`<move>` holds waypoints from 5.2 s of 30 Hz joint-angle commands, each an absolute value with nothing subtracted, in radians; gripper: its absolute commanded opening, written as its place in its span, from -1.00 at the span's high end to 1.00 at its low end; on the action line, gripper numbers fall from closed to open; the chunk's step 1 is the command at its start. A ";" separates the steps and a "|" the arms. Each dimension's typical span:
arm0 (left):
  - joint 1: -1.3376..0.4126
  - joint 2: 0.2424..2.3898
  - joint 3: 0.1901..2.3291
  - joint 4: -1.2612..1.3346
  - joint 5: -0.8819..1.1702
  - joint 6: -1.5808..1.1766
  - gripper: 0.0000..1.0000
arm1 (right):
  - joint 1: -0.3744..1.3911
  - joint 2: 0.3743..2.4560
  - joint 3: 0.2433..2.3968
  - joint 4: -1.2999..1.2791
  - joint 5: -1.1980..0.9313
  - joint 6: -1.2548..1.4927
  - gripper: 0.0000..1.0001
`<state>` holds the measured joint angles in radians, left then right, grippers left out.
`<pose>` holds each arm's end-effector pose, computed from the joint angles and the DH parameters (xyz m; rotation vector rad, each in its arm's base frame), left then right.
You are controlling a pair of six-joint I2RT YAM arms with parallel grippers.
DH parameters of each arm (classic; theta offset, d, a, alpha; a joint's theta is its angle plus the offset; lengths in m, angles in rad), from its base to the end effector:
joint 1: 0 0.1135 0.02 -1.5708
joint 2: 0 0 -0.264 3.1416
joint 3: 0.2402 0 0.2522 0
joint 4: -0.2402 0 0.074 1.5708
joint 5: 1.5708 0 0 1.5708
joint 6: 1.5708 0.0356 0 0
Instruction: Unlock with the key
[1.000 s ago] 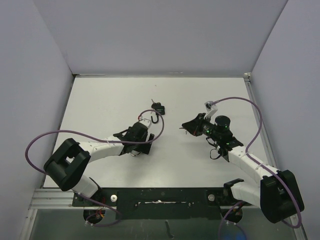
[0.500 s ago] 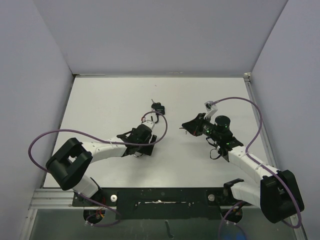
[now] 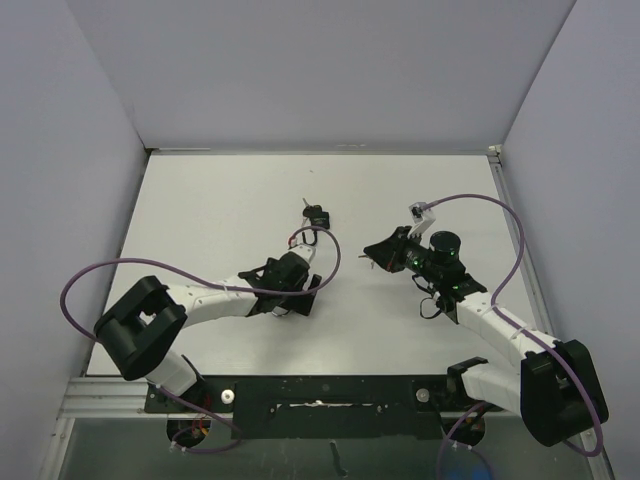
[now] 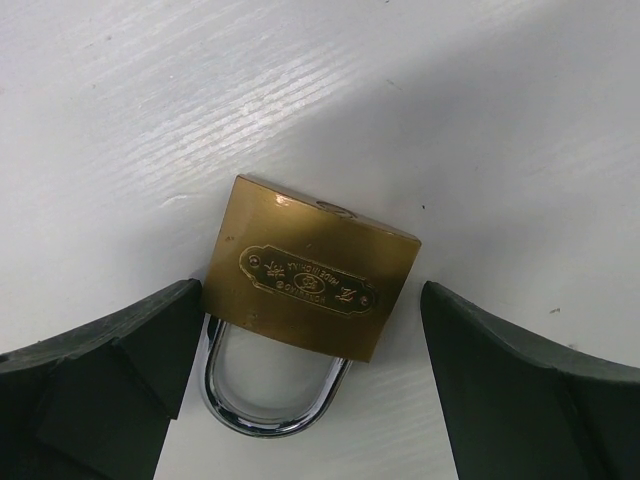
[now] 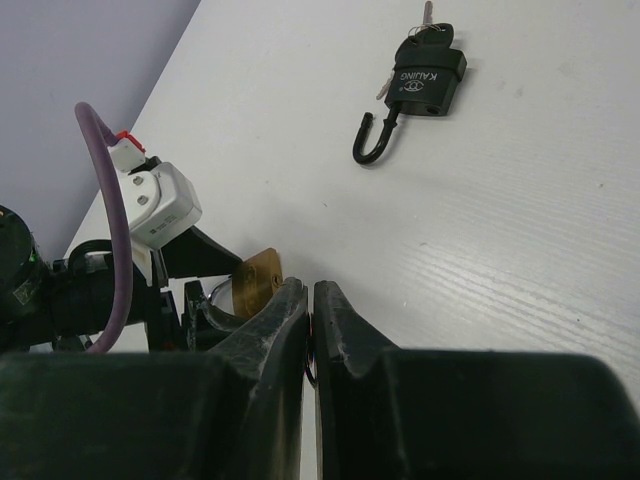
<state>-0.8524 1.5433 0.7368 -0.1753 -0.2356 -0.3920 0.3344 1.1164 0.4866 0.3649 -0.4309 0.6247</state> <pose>0.1944 -0.2098 0.1518 0.4875 2.4770 -0.2034 0.2219 0.0928 0.2271 -0.0403 1.9464 1.0504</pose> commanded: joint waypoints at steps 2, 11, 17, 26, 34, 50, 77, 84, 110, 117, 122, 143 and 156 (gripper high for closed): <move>-0.882 1.586 0.740 -0.198 -0.111 -0.442 -0.73 | 0.329 1.088 0.491 0.424 -0.440 0.619 1.00; -0.916 1.578 0.732 -0.193 -0.114 -0.463 -0.67 | 0.329 1.100 0.499 0.425 -0.442 0.615 1.00; -0.927 1.600 0.738 -0.183 -0.127 -0.468 -0.63 | 0.328 1.111 0.502 0.431 -0.446 0.616 1.00; -0.926 1.649 0.771 -0.187 -0.157 -0.455 -0.62 | 0.327 1.099 0.498 0.423 -0.445 0.611 1.00; -0.927 1.648 0.762 -0.197 -0.149 -0.462 -0.31 | 0.325 1.095 0.492 0.421 -0.444 0.611 1.00; -0.940 1.612 0.737 -0.180 -0.123 -0.476 -0.41 | 0.326 1.088 0.486 0.425 -0.446 0.618 1.00; -0.939 1.685 0.754 -0.148 -0.118 -0.426 -0.78 | 0.323 1.074 0.481 0.416 -0.446 0.614 1.00; -0.933 1.685 0.755 -0.167 -0.136 -0.431 -0.85 | 0.322 1.079 0.485 0.419 -0.447 0.612 1.00; -1.002 1.594 0.722 -0.297 -0.183 -0.550 -0.83 | 0.323 1.093 0.483 0.440 -0.456 0.623 1.00; -1.000 1.622 0.742 -0.318 -0.230 -0.533 -0.85 | 0.324 1.083 0.476 0.443 -0.459 0.627 1.00; -0.991 1.655 0.763 -0.319 -0.244 -0.514 -0.86 | 0.322 1.064 0.476 0.425 -0.455 0.622 1.00; -0.924 1.653 0.747 -0.287 -0.215 -0.486 -0.87 | 0.322 1.071 0.478 0.420 -0.454 0.618 1.00; -0.929 1.669 0.738 -0.259 -0.199 -0.468 -0.74 | 0.322 1.077 0.477 0.426 -0.454 0.620 1.00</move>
